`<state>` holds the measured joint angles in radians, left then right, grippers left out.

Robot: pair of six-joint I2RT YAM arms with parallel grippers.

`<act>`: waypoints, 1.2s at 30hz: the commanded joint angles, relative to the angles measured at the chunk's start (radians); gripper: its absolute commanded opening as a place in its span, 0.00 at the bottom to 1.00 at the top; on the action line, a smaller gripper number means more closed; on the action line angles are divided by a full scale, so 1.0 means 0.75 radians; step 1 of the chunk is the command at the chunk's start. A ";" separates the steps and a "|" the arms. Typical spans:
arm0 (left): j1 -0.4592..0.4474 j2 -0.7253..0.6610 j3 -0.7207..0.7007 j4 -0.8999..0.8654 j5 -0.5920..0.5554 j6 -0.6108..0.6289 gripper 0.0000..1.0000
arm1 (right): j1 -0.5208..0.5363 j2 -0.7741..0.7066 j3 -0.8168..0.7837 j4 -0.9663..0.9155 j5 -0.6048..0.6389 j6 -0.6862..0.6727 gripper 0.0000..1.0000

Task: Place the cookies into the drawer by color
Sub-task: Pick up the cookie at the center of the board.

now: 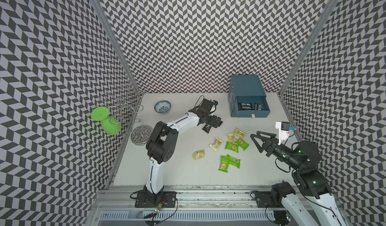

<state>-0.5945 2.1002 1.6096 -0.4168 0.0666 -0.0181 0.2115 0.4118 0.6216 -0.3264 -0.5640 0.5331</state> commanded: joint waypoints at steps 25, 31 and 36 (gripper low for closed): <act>-0.020 0.047 -0.109 -0.121 -0.096 -0.046 0.37 | -0.002 -0.049 -0.035 -0.025 0.020 0.039 0.79; -0.029 -0.037 -0.107 -0.145 -0.072 -0.068 0.37 | -0.003 -0.089 -0.060 -0.045 0.073 0.071 0.80; -0.036 -0.119 -0.087 -0.183 -0.056 -0.075 0.39 | -0.003 -0.113 -0.082 -0.060 0.093 0.087 0.81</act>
<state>-0.6132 2.0804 1.5318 -0.5236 0.0025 -0.0635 0.2115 0.3458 0.5735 -0.3862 -0.5201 0.5842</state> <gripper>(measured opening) 0.389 0.806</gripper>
